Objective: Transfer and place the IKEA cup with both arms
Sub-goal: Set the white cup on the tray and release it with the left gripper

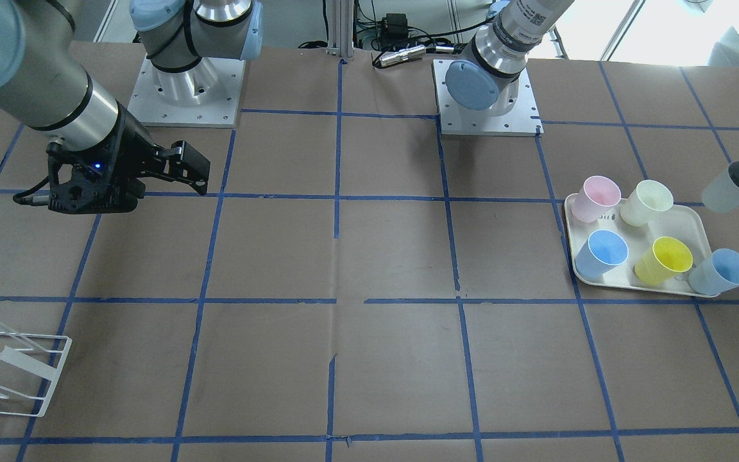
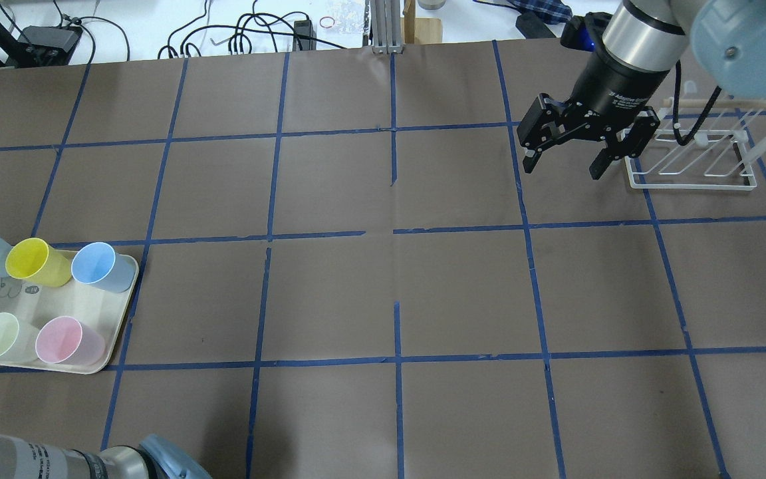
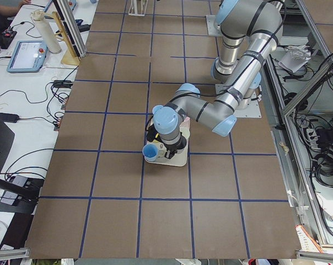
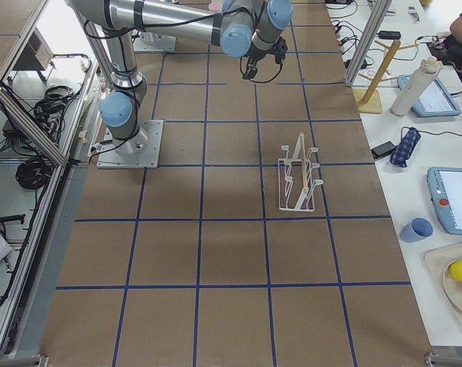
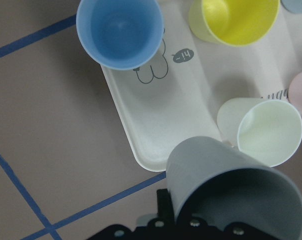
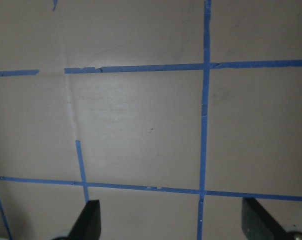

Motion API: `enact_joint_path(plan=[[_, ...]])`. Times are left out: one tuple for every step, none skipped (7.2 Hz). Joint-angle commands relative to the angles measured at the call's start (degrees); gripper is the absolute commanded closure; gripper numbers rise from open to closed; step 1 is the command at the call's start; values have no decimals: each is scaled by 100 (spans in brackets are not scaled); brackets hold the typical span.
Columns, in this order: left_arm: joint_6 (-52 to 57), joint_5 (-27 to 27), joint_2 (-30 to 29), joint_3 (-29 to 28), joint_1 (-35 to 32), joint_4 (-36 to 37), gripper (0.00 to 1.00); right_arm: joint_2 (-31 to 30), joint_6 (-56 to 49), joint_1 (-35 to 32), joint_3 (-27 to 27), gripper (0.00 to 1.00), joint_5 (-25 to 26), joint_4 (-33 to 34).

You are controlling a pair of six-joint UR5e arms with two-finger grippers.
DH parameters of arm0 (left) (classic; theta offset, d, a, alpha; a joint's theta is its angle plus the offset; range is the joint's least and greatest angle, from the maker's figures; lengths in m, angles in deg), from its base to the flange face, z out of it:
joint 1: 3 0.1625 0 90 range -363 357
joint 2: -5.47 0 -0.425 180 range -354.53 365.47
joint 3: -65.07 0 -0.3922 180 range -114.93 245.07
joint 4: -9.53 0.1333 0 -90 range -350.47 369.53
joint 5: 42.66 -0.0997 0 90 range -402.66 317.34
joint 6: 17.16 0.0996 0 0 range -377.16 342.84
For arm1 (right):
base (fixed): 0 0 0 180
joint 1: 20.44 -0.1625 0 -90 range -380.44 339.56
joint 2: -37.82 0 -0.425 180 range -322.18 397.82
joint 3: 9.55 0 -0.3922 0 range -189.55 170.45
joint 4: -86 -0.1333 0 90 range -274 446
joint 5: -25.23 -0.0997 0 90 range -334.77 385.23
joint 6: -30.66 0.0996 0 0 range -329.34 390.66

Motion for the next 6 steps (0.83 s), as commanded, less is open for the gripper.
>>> enact_joint_path(plan=[[180,29,-314,-70,1,111,100,-221,341,-249,318,0,480,136],[398,90,-376,26,1,129,100,-370,333,-266,373,0,489,136],[722,117,-385,96,1,216,100,-467,289,-310,365,0,472,162],[760,117,-394,97,1,226,100,-494,263,-389,365,0,541,449],[804,117,-394,106,18,217,100,-495,245,-494,365,0,977,722],[795,117,-403,175,71,217,100,-495,236,-539,348,0,1025,716]])
